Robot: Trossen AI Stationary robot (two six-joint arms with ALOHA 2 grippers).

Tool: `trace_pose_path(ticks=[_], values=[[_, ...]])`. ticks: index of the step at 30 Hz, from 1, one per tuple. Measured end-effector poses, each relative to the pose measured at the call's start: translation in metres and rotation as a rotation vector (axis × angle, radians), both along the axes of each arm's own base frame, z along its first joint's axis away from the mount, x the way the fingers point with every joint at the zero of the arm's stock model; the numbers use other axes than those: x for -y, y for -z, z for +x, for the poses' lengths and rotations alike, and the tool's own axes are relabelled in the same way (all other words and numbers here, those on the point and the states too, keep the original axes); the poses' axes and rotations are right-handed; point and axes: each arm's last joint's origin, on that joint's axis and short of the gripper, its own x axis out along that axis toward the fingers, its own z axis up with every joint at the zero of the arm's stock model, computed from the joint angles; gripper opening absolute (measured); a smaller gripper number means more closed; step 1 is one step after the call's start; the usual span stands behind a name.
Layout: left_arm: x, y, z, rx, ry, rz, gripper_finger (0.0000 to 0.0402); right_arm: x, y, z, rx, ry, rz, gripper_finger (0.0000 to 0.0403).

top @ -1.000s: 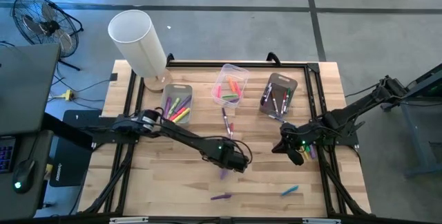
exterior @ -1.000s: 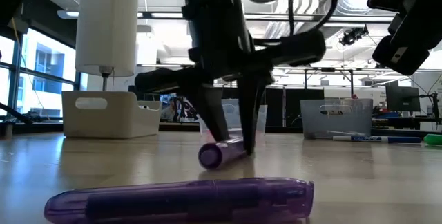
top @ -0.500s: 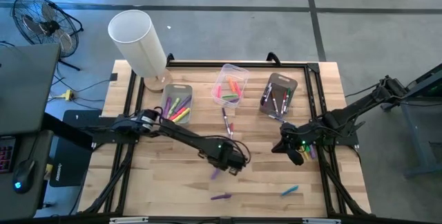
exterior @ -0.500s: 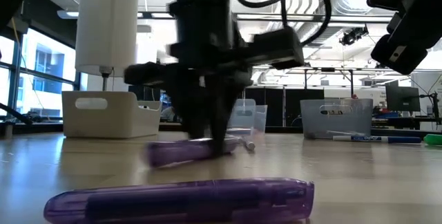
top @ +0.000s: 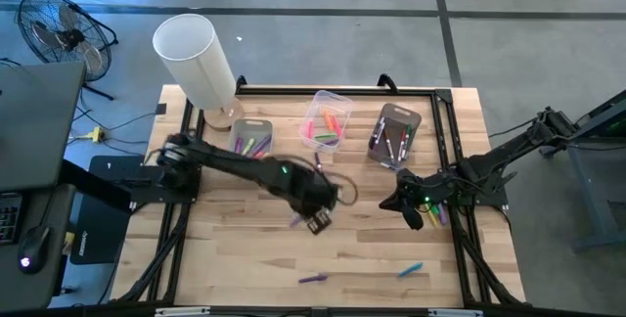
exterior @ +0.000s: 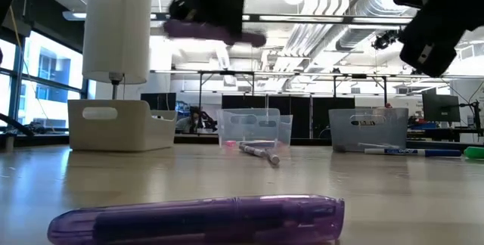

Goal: Pick & Place Markers
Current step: Put the blue highlighter into the gray bin, then put the green highlighter into the gray bin

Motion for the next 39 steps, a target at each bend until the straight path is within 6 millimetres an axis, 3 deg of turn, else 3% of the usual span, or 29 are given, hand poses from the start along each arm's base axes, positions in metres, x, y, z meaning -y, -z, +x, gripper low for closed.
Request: trace_pose_path(ticks=[5,7,10,13,19,22,26,34,39], values=[[-0.049,-0.036,-0.030,-0.043,0.044,0.142,0.0055,0.001,-0.005,0.004,0.073,0.080,-0.009,0.0001],[-0.069,-0.041,-0.041,-0.071,0.052,0.188,0.0055,0.002,-0.007,0.005,0.098,0.128,0.003,0.0002],[-0.095,-0.038,-0.054,-0.072,0.063,0.215,0.0055,0.004,-0.007,0.006,0.107,0.202,0.016,0.0001],[-0.119,-0.028,-0.080,-0.119,0.030,0.222,0.0055,0.005,-0.007,0.006,0.112,0.260,0.031,0.0001],[-0.158,0.011,-0.121,-0.055,-0.103,0.165,0.0055,0.007,-0.008,0.006,0.126,0.332,0.037,0.0001],[-0.167,0.031,-0.141,-0.048,-0.200,0.137,0.0055,0.008,-0.008,0.006,0.137,0.381,0.036,0.0001],[-0.175,0.049,-0.153,-0.079,-0.328,0.121,0.0067,0.008,-0.008,0.006,0.141,0.405,0.035,0.0001],[-0.175,0.054,-0.155,-0.089,-0.388,0.097,0.0244,0.008,-0.007,0.007,0.136,0.401,0.041,0.0001],[-0.166,0.045,-0.152,-0.020,-0.456,0.075,0.0290,0.008,-0.007,0.007,0.133,0.364,0.000,0.0001]])
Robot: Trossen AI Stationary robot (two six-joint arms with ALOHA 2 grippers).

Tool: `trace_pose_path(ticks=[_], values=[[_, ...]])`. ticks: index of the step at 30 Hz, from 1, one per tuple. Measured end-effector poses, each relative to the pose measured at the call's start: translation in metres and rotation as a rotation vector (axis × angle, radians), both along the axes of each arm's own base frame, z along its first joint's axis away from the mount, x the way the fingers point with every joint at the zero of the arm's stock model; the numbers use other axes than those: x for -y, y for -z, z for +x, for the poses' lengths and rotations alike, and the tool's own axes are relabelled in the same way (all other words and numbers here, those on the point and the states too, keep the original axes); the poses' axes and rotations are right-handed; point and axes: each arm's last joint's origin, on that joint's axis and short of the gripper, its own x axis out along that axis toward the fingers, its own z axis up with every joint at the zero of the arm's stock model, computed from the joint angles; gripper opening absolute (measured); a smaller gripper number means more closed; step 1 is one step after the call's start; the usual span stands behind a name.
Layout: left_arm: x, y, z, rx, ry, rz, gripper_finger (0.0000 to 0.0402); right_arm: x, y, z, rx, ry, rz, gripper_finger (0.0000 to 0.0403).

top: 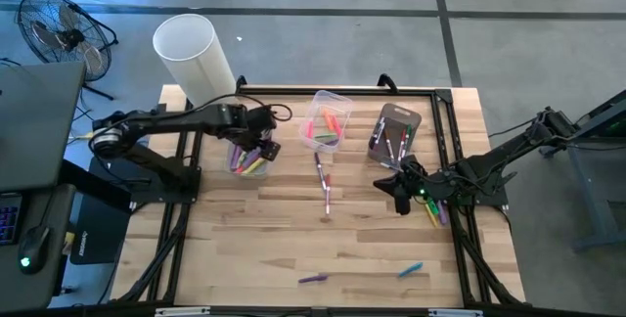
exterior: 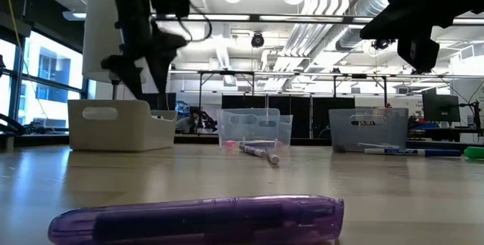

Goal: Pick & Place Markers
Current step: Put the green highlighter into the gray bin

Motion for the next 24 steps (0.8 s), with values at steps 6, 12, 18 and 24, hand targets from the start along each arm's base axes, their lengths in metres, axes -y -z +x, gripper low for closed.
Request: trace_pose_path(ticks=[6,12,18,24], values=[[0.030,-0.031,0.022,0.166,0.087,0.121,0.0295,-0.001,0.000,0.000,-0.008,-0.033,-0.012,0.0004],[0.073,-0.050,0.039,0.313,0.250,0.231,0.0273,-0.002,0.000,0.000,-0.013,-0.059,0.001,0.0001],[0.099,-0.049,0.036,0.285,0.388,0.268,0.0165,-0.001,-0.002,0.001,0.020,-0.021,0.031,0.0000],[0.112,-0.047,0.033,0.239,0.578,0.316,0.0013,-0.002,-0.014,0.005,0.070,0.030,0.030,0.0000]])
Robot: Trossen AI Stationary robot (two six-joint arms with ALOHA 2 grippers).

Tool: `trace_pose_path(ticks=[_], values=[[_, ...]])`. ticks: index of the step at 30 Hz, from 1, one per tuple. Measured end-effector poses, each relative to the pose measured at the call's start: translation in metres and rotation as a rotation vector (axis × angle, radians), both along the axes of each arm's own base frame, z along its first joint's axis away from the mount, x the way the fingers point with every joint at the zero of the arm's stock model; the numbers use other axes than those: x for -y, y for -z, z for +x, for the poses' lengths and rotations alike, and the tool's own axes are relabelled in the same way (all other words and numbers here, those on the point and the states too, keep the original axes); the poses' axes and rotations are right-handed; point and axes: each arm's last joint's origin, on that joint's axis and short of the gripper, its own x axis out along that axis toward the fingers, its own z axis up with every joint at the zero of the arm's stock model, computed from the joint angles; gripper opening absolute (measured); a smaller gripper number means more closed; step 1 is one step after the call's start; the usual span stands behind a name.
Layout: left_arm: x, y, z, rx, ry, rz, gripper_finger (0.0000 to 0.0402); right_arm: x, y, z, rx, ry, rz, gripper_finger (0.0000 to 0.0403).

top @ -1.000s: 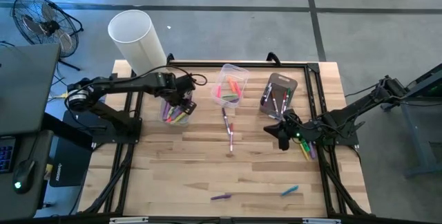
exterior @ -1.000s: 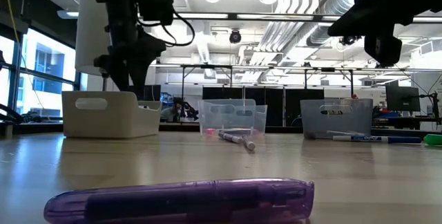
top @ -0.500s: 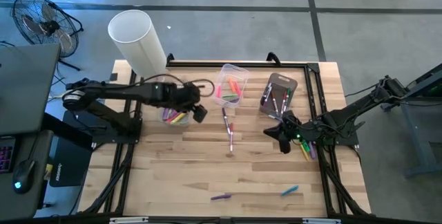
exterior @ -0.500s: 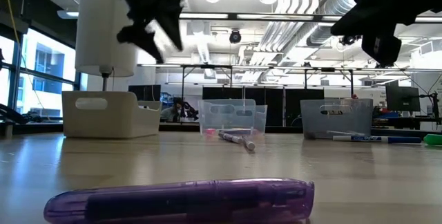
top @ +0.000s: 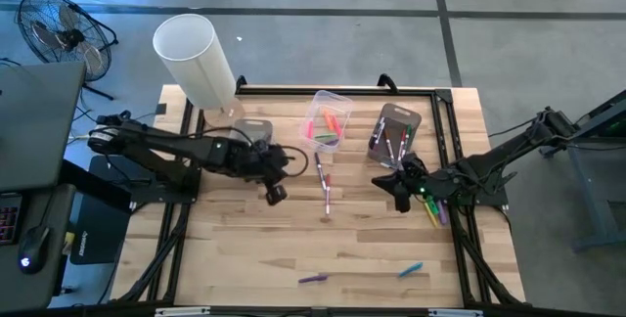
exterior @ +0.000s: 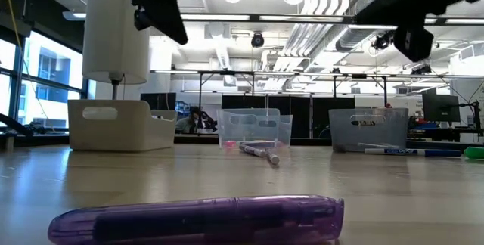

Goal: Pick & Place Markers
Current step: Put the green highlighter into the gray bin

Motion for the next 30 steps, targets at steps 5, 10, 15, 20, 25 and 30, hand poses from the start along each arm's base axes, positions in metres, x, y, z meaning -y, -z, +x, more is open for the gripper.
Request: trace_pose_path(ticks=[5,10,15,20,25,30], values=[[0.009,-0.002,-0.012,-0.016,0.127,0.039,0.0018,-0.008,-0.022,0.016,-0.177,-0.001,-0.023,0.0000],[0.007,0.000,-0.034,0.085,0.178,0.026,0.0005,-0.015,-0.031,0.031,-0.714,0.003,0.032,0.0000],[0.003,0.000,-0.059,0.210,0.210,-0.005,0.0001,-0.017,-0.014,0.029,-1.263,0.102,0.084,0.0001],[0.000,-0.005,-0.074,0.303,0.197,-0.037,0.0002,-0.008,0.010,0.021,-1.421,0.155,0.055,0.0026],[-0.001,-0.008,-0.079,0.324,0.179,-0.063,0.0003,0.013,0.035,0.001,-1.502,0.221,0.088,0.0081],[0.000,-0.008,-0.079,0.330,0.163,-0.106,0.0003,0.027,0.062,-0.011,-1.465,0.169,0.110,0.0131]])
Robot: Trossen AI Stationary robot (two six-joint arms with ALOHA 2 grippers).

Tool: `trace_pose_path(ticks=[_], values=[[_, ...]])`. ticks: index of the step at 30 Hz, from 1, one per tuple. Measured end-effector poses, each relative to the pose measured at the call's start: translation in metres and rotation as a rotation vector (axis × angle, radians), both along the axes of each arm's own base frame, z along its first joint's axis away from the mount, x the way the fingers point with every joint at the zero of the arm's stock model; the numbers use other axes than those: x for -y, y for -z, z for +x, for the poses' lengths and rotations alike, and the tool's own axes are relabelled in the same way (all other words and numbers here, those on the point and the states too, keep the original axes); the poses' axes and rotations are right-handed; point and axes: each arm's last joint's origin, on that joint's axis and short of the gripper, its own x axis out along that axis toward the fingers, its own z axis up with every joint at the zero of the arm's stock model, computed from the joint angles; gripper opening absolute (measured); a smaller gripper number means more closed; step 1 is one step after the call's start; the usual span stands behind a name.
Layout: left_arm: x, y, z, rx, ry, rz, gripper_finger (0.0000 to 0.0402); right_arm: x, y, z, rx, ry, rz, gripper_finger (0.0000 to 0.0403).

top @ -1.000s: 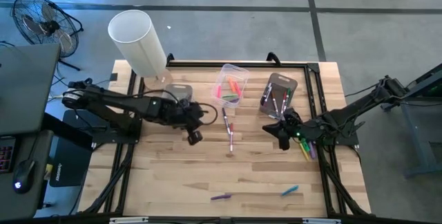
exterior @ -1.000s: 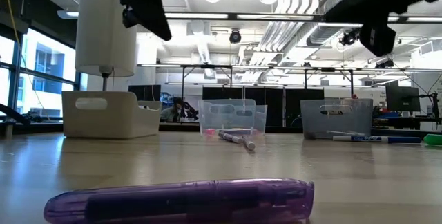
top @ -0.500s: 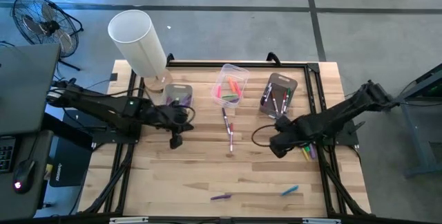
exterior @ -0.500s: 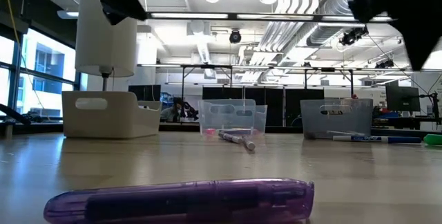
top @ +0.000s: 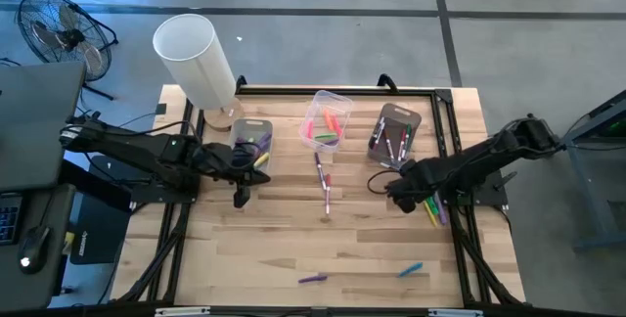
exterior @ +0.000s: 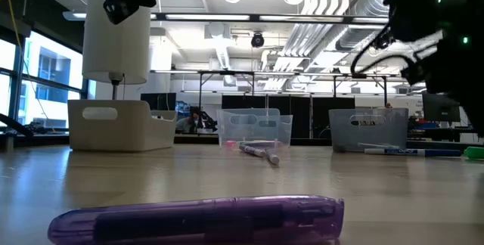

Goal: Pick & Place Markers
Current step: Put the green highlighter into the gray bin

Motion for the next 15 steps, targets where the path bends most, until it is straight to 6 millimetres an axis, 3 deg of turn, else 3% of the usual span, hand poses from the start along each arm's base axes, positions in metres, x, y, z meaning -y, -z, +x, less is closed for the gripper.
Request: trace_pose_path(ticks=[5,12,15], values=[[0.000,0.000,0.000,0.000,-0.024,-0.041,0.0003,0.012,-0.001,0.003,-0.002,-0.017,-0.070,0.0149],[0.000,-0.001,0.000,0.005,-0.049,-0.079,0.0003,0.029,0.000,0.005,-0.005,0.104,-0.060,0.0149],[0.000,-0.001,0.000,0.006,-0.054,-0.087,0.0003,0.032,0.001,0.004,-0.034,0.041,-0.017,0.0149]])
